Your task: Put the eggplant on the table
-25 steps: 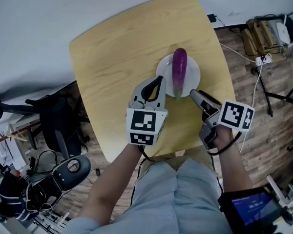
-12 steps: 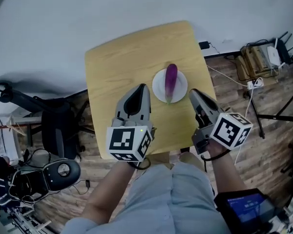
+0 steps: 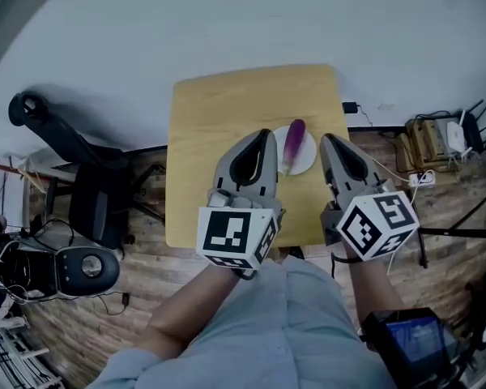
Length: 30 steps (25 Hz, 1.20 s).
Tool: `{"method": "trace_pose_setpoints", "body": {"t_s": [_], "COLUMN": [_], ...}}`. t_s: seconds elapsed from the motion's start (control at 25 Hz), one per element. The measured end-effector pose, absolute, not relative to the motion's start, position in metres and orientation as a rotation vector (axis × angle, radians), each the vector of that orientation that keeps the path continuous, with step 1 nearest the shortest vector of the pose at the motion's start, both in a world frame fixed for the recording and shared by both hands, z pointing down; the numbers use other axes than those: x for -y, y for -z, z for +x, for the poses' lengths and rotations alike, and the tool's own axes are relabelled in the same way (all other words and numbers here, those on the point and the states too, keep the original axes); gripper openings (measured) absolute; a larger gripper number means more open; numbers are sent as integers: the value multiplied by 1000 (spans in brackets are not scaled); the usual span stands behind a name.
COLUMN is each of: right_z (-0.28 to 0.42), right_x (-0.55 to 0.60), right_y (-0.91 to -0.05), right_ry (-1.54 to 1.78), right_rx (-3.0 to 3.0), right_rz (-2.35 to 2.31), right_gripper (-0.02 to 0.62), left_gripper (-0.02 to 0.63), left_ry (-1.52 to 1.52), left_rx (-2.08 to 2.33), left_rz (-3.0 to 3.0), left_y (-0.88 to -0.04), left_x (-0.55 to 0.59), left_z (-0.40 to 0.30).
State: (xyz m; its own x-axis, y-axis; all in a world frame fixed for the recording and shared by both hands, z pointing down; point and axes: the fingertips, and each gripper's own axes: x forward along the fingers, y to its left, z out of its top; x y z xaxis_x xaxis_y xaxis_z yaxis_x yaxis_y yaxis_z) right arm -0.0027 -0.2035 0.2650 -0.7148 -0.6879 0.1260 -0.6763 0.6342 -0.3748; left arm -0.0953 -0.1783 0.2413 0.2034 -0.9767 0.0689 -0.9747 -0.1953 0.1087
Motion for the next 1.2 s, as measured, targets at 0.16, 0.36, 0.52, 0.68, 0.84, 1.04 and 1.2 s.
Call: {"method": "trace_pose_setpoints", "body": {"t_s": [0.16, 0.36, 0.52, 0.68, 0.84, 1.04, 1.2], "right_z": [-15, -20, -23, -26, -26, -26, -28], "right_x": [198, 194, 193, 192, 193, 194, 194], "right_y": [-253, -245, -239, -241, -241, -243, -245], "right_ry": [558, 495, 463, 464, 464, 474, 477], "right_rx": [-2834, -2856, -2859, -2862, -2862, -2863, -2866], "right_rz": [-1143, -1136, -1137, -1134, -1138, -1139, -1135], "right_gripper": [2, 0, 0, 0, 0, 0, 0], "left_gripper": [6, 6, 6, 6, 6, 6, 6], "left_ry": [39, 61, 69, 71, 69, 63, 59], "left_rx": [1937, 1954, 1955, 1954, 1937, 1923, 1919], "left_rz": [2339, 2336, 2334, 2337, 2344, 2348, 2348], "left_y": [-232, -225, -223, -223, -225, -228, -229], "left_x": [177, 175, 175, 176, 177, 179, 181], "left_z": [-100, -105, -108, -110, -108, -107, -109]}}
